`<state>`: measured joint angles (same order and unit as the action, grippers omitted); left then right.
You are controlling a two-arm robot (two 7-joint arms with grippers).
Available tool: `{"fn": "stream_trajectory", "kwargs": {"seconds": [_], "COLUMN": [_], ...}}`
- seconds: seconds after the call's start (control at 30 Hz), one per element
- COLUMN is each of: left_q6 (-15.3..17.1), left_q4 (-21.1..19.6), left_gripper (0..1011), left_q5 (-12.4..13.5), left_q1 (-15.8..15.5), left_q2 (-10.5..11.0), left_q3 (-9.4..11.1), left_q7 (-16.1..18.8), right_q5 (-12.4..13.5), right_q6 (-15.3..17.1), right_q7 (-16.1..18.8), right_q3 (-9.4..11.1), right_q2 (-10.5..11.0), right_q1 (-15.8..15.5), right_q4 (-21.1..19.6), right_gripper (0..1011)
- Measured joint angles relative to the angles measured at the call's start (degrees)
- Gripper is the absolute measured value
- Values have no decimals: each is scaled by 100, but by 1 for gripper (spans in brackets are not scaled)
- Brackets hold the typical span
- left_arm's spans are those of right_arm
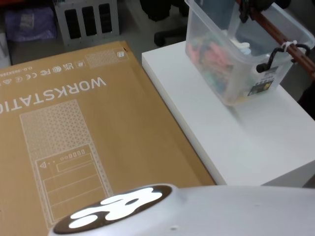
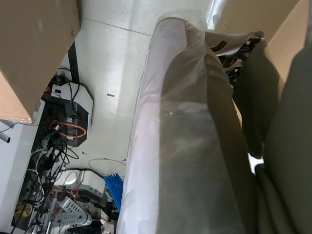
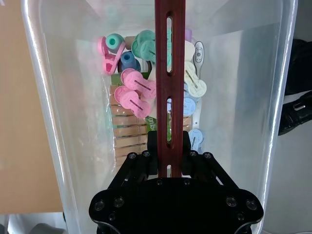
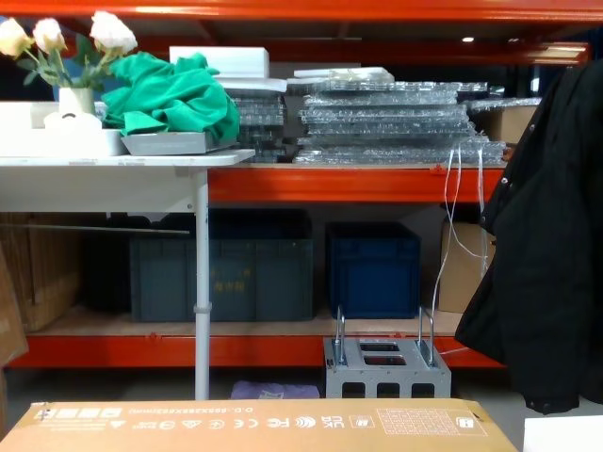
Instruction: Use one hand to grasp the basket and place it at the designated location.
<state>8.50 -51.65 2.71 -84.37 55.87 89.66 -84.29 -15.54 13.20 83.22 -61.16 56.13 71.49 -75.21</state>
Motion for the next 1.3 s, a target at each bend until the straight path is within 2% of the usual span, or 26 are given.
{"fn": "stream_trajectory", "kwargs": {"seconds": [0.57,0.77,0.93,1.07,1.3], "left_q6": [0,0,0,0,0], "left_q4": [0,0,0,0,0], "left_gripper": [0,0,0,0,0], "left_q5": [0,0,0,0,-1], "left_q1": [0,0,0,0,0], "left_q2": [0,0,0,0,0], "left_q3": [0,0,0,0,0], "left_q7": [0,0,0,0,0], "right_q5": [-184,-131,109,176,149], "right_q6": [-379,-460,-640,-681,-796], "right_q7": [-27,-25,-141,-242,-161], "right_q3": [-11,76,243,318,297], "right_q2": [-11,-34,10,32,-125], "right_q1": [-298,-396,-558,-674,-745], "right_q4": [288,372,367,327,541], "right_gripper": [237,237,237,237,235]}}
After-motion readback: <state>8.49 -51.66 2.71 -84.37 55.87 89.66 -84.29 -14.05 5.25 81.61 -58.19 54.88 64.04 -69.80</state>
